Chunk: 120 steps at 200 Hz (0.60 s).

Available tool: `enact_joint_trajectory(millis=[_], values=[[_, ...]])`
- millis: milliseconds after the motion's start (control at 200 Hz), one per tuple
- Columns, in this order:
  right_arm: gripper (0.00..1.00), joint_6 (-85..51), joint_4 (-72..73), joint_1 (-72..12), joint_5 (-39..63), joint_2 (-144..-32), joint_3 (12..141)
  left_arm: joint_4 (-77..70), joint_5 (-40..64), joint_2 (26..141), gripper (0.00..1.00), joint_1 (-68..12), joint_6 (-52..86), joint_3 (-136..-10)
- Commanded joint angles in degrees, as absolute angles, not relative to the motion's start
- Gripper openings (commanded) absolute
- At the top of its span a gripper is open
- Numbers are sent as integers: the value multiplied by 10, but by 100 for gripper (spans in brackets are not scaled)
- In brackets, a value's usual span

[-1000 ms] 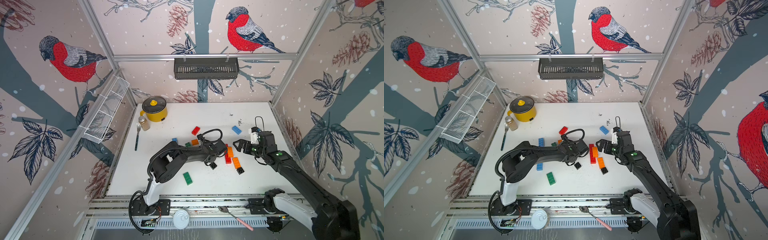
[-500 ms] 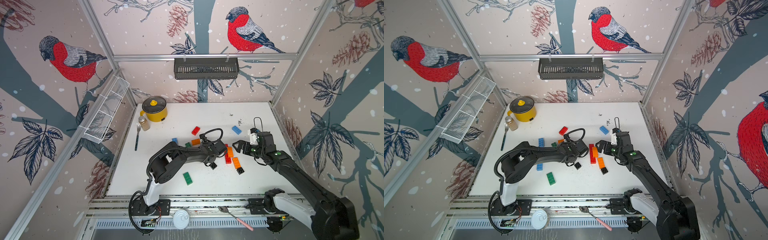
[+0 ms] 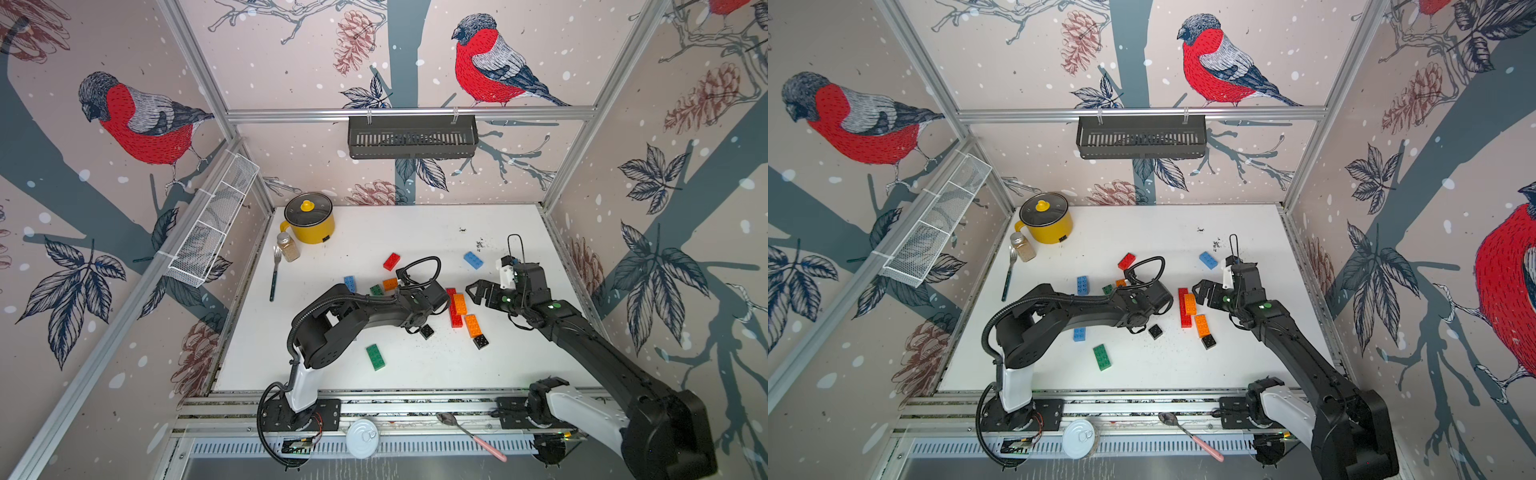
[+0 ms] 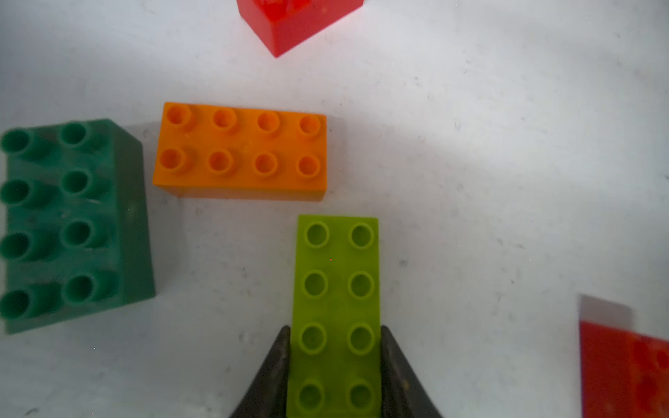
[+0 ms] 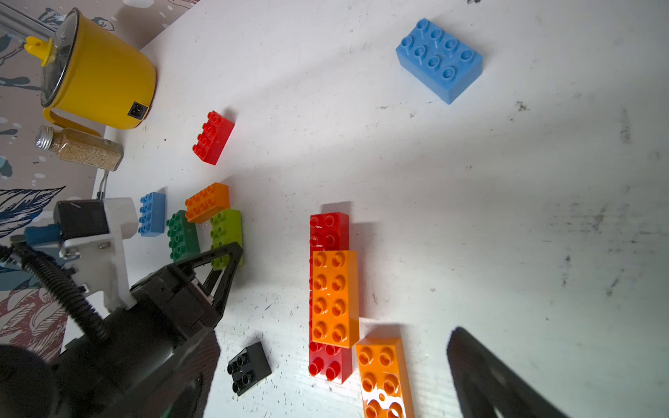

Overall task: Assemble a small pinwheel with lego
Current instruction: Pick up the lego brick from the center of the board, then assemble the lego brick with the lego brick.

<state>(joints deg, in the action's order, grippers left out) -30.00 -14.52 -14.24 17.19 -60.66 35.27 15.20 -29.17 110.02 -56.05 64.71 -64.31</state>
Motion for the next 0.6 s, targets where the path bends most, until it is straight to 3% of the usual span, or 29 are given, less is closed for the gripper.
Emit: enact_joint_trajectory(millis=[0, 275, 445, 595], values=[[99, -299, -127, -125, 176, -613, 362, 71, -243, 1031, 27, -562, 502, -595], [99, -302, -124, -121, 169, -627, 375, -144, -29, 836, 17, -569, 28, -444], [99, -308, -134, -122, 171, -630, 372, -129, 96, 831, 16, -560, -178, -431], [99, -302, -148, -129, 173, -631, 369, -59, 172, 879, 13, -533, -273, -485]])
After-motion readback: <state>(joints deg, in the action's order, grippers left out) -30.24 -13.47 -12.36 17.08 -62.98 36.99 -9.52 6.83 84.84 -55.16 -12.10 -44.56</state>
